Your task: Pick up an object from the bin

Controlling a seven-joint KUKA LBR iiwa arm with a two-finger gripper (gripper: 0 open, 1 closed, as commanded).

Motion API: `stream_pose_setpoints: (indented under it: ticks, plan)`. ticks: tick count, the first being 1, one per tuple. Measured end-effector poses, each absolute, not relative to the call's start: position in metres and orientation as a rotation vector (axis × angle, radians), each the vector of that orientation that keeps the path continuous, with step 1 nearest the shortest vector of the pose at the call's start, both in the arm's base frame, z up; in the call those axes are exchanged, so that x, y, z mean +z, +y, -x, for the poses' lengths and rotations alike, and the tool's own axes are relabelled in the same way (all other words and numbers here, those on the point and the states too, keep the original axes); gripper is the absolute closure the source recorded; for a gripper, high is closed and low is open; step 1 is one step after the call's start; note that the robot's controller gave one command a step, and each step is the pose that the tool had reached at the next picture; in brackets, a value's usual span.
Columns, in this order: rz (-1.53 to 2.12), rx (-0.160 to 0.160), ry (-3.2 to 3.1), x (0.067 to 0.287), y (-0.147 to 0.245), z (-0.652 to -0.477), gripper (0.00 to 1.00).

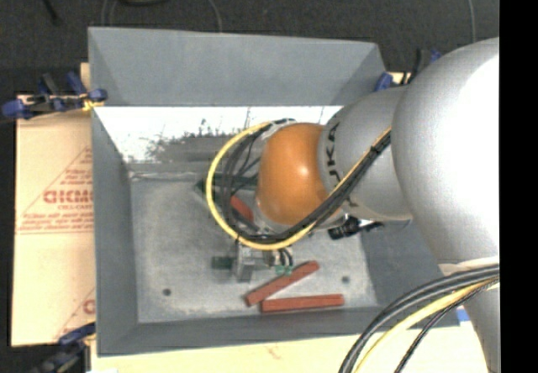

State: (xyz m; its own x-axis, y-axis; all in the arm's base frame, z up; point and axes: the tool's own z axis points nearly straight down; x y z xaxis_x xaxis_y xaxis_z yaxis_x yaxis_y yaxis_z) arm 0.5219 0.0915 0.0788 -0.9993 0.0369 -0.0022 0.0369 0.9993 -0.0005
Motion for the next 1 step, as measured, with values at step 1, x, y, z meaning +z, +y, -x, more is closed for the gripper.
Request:
stream_pose_setpoints:
  ticks: [1]
  plan:
    - [-0.058,-0.001,3.139,0.0788,0.0916,-0.5219,1.0]
